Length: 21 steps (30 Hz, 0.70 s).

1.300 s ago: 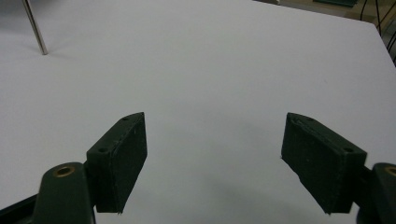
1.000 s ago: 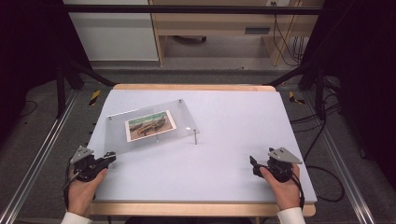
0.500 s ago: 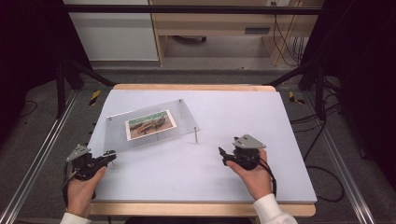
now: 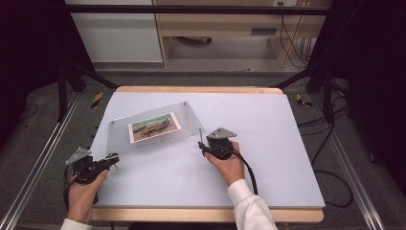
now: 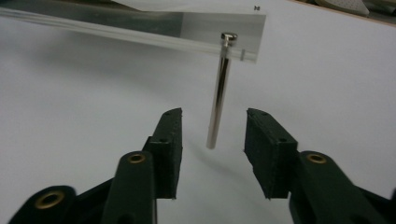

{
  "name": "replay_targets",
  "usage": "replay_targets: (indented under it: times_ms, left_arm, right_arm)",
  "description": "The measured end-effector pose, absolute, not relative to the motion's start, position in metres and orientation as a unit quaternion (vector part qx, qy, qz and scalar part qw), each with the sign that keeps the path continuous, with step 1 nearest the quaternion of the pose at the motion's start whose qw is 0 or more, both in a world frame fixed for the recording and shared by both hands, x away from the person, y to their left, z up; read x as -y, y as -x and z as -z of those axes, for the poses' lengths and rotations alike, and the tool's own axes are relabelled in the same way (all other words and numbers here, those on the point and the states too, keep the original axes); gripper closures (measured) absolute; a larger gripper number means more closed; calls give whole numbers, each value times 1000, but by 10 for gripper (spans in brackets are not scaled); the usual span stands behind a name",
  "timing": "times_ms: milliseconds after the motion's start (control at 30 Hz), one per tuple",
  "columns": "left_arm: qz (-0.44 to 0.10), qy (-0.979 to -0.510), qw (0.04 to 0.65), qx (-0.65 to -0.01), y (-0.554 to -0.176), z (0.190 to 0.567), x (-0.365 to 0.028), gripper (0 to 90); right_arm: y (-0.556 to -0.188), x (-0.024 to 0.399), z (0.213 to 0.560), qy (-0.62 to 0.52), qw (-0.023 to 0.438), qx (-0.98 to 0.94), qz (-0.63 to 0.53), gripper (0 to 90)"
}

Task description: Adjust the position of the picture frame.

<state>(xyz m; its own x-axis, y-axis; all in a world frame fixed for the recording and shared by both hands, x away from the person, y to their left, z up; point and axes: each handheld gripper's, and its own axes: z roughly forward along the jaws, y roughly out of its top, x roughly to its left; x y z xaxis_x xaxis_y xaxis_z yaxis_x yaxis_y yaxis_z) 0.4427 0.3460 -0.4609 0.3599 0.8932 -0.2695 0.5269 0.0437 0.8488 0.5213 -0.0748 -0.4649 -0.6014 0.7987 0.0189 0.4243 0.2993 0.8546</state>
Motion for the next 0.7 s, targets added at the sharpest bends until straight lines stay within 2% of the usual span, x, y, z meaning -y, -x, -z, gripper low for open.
replay_targets:
  times_ms: [133, 367, 533, 700]
  left_arm:
    - [-187, -664, 489, -534, -443, 461, -346, 838]
    - [-185, -662, 493, -534, -443, 460, -346, 840]
    - [-185, -662, 492, -534, -442, 461, -346, 840]
    - [-185, -664, 492, -532, -443, 461, -346, 839]
  right_arm:
    - [-532, 68, 463, -390, 224, -767, -457, 638]
    - [-554, 66, 466, -396, 201, -751, -489, 700]
    - [-560, 64, 472, -392, 182, -738, -518, 830]
    - [-562, 65, 472, -395, 171, -731, -529, 842]
